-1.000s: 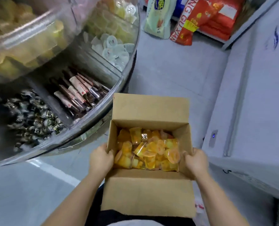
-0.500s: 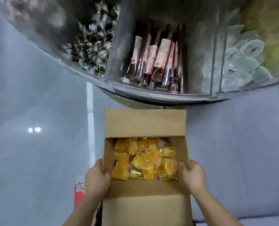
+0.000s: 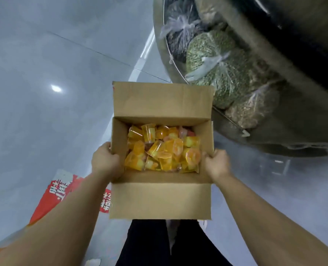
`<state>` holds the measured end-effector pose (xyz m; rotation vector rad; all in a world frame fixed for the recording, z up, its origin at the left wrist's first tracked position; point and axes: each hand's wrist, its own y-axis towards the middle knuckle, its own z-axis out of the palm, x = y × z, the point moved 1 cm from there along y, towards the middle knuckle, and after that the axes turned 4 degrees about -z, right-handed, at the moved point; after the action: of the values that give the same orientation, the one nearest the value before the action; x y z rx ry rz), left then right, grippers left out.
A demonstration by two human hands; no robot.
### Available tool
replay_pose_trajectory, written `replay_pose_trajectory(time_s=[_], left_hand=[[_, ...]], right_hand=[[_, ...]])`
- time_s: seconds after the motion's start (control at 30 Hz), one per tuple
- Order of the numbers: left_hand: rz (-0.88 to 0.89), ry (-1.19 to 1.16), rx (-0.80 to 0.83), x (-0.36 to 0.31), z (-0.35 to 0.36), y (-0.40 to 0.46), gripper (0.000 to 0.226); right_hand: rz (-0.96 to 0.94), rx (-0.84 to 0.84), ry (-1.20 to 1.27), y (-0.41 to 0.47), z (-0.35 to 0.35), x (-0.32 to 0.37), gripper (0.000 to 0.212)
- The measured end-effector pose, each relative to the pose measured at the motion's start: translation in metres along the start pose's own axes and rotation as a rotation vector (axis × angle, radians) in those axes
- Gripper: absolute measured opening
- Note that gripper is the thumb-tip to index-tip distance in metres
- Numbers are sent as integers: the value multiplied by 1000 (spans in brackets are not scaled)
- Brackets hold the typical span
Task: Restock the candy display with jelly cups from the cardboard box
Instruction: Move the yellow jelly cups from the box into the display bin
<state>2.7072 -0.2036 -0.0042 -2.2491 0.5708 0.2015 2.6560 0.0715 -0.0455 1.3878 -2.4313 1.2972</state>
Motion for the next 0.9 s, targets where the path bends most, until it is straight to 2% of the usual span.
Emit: replay_pose_trajectory(time_s=[0.07, 0.2, 0.33, 0.4, 0.43, 0.47, 0.53, 0.6, 0.63, 0.7, 0.77, 0.9], left_hand=[[1, -46, 13, 7, 13, 19, 38], [-16, -132, -2, 16, 38, 46, 9], [56, -140, -101, 18, 41, 45, 32], [239, -117, -243, 13, 34, 30, 41], [362, -96, -274, 7, 33, 22, 40], [461, -88, -234, -1, 37, 17, 37], [499, -99, 33, -19, 54, 16, 34], [463, -18, 263, -36, 79, 23, 37], [473, 71, 292, -42, 94, 29, 43], [510, 237, 300, -51, 122, 44, 59], [543, 399, 308, -55, 149, 56, 70], [673, 488, 114, -49, 178, 69, 60]], right_hand=[[-2, -9, 3, 21, 15, 2, 25], [-2, -45, -36, 47, 39, 5, 19], [-105, -21, 29, 47, 30, 4, 27], [-268, -157, 43, 33, 15, 7, 38], [-377, -229, 5, 27, 8, 8, 37], [-480, -230, -31, 21, 4, 11, 31], [-543, 20, -70, 14, 10, 20, 26], [-585, 257, -370, 17, 29, 25, 39], [-621, 287, -562, 21, 41, 26, 45], [-659, 230, -870, 32, 57, 31, 40], [-654, 188, -1024, 43, 70, 33, 29], [-726, 134, -1128, 56, 82, 28, 27]])
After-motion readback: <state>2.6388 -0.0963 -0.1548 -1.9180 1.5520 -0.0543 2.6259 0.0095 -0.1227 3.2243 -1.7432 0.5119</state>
